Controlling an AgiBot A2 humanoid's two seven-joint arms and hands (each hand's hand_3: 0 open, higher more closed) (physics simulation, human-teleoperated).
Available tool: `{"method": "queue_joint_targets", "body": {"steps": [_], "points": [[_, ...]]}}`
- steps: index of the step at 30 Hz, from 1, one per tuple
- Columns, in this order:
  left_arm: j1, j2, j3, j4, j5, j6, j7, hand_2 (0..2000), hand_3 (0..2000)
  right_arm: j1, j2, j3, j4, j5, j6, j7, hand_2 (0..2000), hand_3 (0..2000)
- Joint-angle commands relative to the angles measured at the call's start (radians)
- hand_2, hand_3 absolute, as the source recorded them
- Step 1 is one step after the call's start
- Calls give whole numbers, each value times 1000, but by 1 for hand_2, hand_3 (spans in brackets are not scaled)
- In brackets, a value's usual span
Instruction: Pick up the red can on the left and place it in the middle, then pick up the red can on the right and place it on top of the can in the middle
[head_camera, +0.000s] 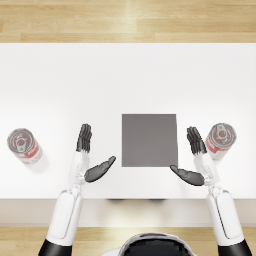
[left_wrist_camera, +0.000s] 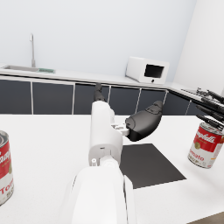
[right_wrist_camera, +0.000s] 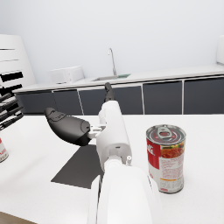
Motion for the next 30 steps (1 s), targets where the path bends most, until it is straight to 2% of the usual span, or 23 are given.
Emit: {"method": "queue_joint_targets", "body": {"steps": [1,16,17,18,20,22,30], "points": [[0,0,0,0,0,0,0,0,0,0,0,0,0,0,0,0,0,0],[0,0,0,0,0,0,0,0,0,0,0,0,0,0,0,0,0,0],[2,1,30,16,0,0,0,0,0,0,0,0,0,0,0,0,0,0],[8,7,14,21,0,-29,-28,0,0,2,-1,30,-16,0,0,0,0,0],[16,17,-42,5,0,-64,-64,0,0,8,-11,-3,20,0,-48,49,0,0],[28,27,-88,3,0,-82,-82,0,0,10,-18,-46,32,0,-73,74,0,0],[11,39,-367,-37,356,-100,-99,0,0,-16,-29,-240,103,344,-98,99,0,0]]}}
